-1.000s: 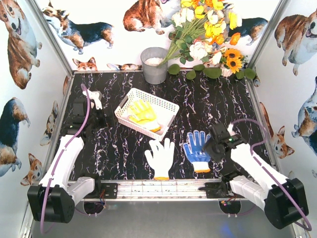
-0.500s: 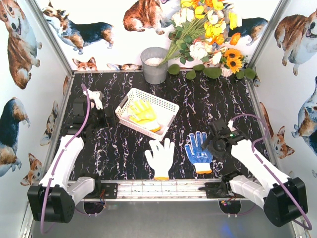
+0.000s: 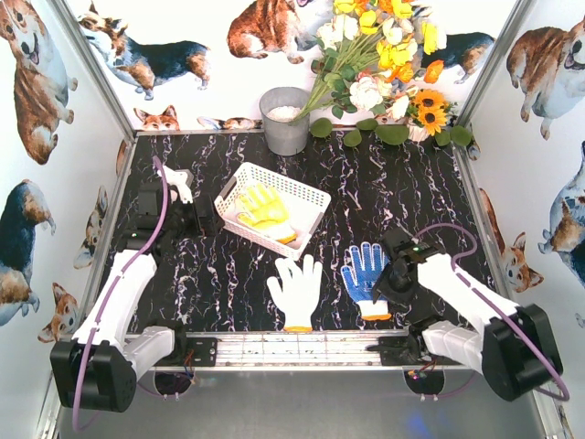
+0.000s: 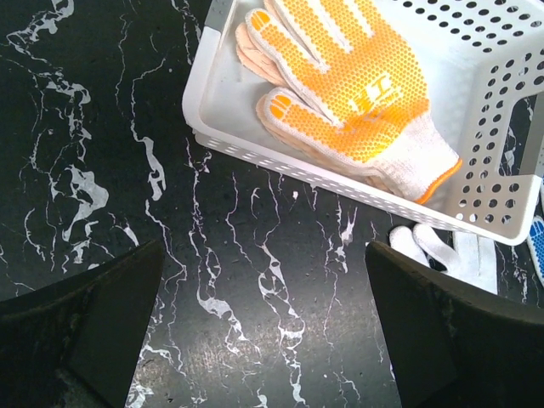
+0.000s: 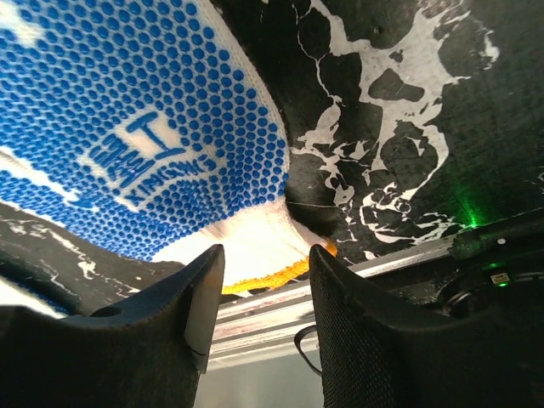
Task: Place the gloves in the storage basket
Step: Turn over the glove at the center of the board, then pick up the glove from the center of the board.
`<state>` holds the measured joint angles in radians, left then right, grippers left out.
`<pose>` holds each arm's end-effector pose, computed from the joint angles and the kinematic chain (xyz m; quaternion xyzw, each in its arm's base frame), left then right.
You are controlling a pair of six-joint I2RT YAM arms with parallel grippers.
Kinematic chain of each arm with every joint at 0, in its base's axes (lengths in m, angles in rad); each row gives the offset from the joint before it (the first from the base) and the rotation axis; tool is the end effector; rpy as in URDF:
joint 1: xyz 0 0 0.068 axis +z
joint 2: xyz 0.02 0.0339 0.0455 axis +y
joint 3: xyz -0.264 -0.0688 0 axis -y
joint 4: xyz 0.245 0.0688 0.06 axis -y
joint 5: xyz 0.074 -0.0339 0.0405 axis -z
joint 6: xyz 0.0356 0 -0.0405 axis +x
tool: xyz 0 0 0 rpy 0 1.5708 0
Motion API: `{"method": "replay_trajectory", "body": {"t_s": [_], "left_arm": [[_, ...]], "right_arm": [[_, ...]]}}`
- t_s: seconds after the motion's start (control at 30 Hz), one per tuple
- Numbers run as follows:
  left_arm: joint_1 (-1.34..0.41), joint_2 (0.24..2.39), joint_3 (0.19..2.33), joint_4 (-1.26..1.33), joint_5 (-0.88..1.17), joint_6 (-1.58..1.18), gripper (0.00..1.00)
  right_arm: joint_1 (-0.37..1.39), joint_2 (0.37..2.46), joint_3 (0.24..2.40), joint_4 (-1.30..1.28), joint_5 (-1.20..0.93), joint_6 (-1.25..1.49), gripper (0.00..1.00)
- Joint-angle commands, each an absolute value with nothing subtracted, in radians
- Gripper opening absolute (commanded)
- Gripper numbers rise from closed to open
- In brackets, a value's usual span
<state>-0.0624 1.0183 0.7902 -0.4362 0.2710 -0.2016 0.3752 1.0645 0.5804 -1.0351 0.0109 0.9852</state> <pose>0.2179 -0.0232 0.2745 -0.0029 0.8927 -0.1775 0.4141 0.1326 0.0518 0.1740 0.3003 0.9535 0.0120 0.0235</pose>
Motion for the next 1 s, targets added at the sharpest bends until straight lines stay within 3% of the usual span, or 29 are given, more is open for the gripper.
{"method": "replay_trajectory", "body": {"t_s": [0.0,0.3,0.53,0.73,0.97], "left_arm": [[-0.072,1.025,0.787,-0.419,0.3,-0.201,0.98],[-0.079,1.047,0.787,-0.41,0.31,-0.206,0.98],[-0.083,1.061,0.788,-0.409,0.314,-0.209,0.98],[-0.09,1.051,0.785,-0.426,0.298,-0.201,0.99],[-0.136,1.05,0.779,-0.409,0.314,-0.236,0.96]], "right_arm": [[0.38,1.109,0.561,-0.954,-0.026,0.97,0.46],[0.435,1.195,0.601,-0.98,0.033,0.964,0.52],[0.503,1.286,0.627,-0.862,-0.023,1.006,0.47],[0.516,1.327,0.639,-0.786,-0.024,1.024,0.31],[0.515,1.246,0.702,-0.882,0.002,1.009,0.0]]}}
